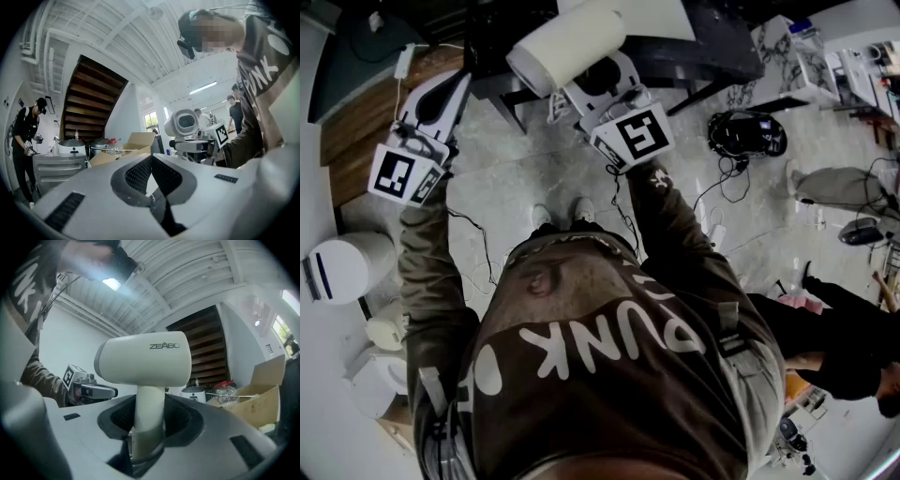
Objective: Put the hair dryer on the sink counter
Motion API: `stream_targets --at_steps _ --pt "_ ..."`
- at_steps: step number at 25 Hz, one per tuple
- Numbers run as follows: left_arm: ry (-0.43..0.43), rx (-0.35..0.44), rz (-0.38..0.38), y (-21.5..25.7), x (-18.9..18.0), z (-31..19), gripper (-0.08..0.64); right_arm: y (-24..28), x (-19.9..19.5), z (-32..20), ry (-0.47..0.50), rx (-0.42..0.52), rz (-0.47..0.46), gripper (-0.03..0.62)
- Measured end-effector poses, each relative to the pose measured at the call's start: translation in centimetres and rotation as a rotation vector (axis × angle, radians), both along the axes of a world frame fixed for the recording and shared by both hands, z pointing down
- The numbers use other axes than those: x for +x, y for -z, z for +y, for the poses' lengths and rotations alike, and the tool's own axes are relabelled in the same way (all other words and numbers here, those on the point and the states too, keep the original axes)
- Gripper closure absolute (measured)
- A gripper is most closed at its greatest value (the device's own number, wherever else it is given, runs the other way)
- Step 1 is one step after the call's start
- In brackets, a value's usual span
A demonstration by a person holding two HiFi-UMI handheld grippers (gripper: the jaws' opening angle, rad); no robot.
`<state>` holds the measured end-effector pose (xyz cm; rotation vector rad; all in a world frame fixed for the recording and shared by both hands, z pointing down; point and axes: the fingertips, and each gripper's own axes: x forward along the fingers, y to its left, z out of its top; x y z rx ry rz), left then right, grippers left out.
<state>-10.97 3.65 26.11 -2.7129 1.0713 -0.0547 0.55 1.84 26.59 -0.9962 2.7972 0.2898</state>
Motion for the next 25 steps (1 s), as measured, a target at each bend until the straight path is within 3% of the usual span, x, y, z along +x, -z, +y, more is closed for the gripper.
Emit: stream_targets --at_steps 25 --pt "0.003 0.004 -0.020 0.3 1.6 -0.4 0.566 0.4 1.8 -0.6 0.003 -0.003 -0.041 0.433"
